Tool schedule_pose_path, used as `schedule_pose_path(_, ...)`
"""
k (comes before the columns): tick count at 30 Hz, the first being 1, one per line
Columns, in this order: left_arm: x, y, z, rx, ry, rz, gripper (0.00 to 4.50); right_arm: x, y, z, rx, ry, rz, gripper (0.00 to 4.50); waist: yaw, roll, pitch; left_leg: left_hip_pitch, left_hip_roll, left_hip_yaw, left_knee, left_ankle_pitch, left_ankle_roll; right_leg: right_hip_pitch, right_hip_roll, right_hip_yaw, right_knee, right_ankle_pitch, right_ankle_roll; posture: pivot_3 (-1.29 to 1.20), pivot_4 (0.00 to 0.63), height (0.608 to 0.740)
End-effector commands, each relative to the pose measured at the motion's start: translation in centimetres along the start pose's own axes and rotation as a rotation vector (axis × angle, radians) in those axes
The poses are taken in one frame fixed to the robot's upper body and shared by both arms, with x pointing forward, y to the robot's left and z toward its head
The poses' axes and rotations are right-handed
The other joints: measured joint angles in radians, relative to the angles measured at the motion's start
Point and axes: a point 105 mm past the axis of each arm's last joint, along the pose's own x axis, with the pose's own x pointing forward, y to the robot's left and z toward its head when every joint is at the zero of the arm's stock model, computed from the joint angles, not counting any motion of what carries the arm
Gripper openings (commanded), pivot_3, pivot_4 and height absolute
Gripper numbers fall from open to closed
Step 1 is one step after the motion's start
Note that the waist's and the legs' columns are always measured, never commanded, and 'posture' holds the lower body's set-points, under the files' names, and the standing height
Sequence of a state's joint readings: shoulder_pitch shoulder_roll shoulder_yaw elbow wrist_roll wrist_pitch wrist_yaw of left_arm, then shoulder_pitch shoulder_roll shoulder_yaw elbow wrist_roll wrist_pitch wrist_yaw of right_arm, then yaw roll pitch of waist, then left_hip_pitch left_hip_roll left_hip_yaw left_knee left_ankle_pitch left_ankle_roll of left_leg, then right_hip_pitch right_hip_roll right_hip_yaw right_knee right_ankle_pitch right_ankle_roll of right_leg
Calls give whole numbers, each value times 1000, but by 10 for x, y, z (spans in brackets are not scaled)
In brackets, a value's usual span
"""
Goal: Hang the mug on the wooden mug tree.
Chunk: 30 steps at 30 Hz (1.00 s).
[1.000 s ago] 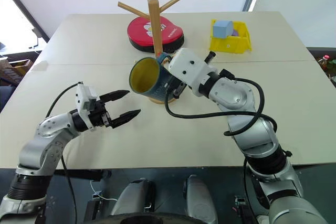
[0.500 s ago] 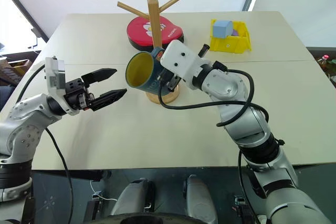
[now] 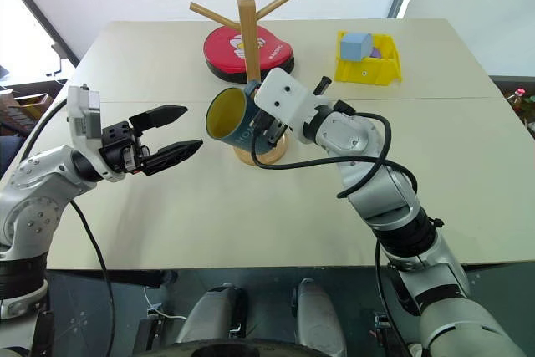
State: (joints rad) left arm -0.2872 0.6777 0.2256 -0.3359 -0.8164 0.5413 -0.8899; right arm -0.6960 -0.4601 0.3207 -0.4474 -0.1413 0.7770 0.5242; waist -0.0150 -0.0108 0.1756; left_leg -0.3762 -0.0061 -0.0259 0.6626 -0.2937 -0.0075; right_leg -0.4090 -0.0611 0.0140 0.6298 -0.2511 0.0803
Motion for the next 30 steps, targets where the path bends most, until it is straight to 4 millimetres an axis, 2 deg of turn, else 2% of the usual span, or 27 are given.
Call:
schedule_pose_path(1, 0, -3, 16, 67, -28, -8, 4500, 0, -12, 17, -26, -58, -51, 692, 0, 0, 0, 0, 0, 0, 0, 0, 0, 0, 0, 0, 0, 0, 0, 0, 150, 735)
schedule_pose_path(3, 1, -3, 17, 68, -30, -6, 4500, 0, -14, 18, -30, -65, -62, 1440, 0, 0, 0, 0, 0, 0, 0, 0, 0, 0, 0, 0, 0, 0, 0, 0, 150, 735)
schedule_pose_path(5, 1, -3, 17, 68, -31, -5, 4500, -1, -15, 20, -48, -74, -65, 2463, 0, 0, 0, 0, 0, 0, 0, 0, 0, 0, 0, 0, 0, 0, 0, 0, 150, 735)
schedule_pose_path(12, -5, 6, 11, 57, -21, 55, 4500, -25, -24, 24, -89, -137, -19, 2463, 3, 0, 0, 0, 0, 0, 0, 0, 0, 0, 0, 0, -1, 0, 0, 0, 150, 735)
schedule_pose_path(16, -21, 27, -7, 32, 37, 196, 4500, -56, -25, 8, -60, -167, 46, 2463, 4, 0, 0, 0, 0, 0, -1, 0, 0, 1, 0, 0, -2, 0, 1, 0, 150, 735)
schedule_pose_path(18, -29, 37, -14, 31, 50, 264, 4500, -67, -24, -2, 19, -181, 65, 2463, 3, -1, 1, 0, 0, 0, -1, 0, 1, 1, 0, 0, -2, 0, 1, 0, 150, 735)
schedule_pose_path(23, -58, 69, -44, 34, 84, 535, 4500, -89, -16, -62, 387, -143, 0, 2463, 3, -1, 1, 1, 1, 0, -2, 0, 1, 2, 0, 0, -2, 0, 1, 0, 150, 735)
schedule_pose_path(26, -66, 73, -63, 31, 113, 606, 4500, -91, -12, -90, 542, -132, -77, 2463, 1, -1, 1, 1, 1, 0, -1, 0, 1, 1, 0, 1, -1, 0, 0, 0, 150, 735)
schedule_pose_path(30, -76, 70, -89, -8, 147, 679, 4500, -88, -4, -118, 592, -103, -145, 2463, 2, -1, 1, 2, 1, 1, -1, 0, 1, 1, -1, 1, -1, -1, -2, 0, 150, 735)
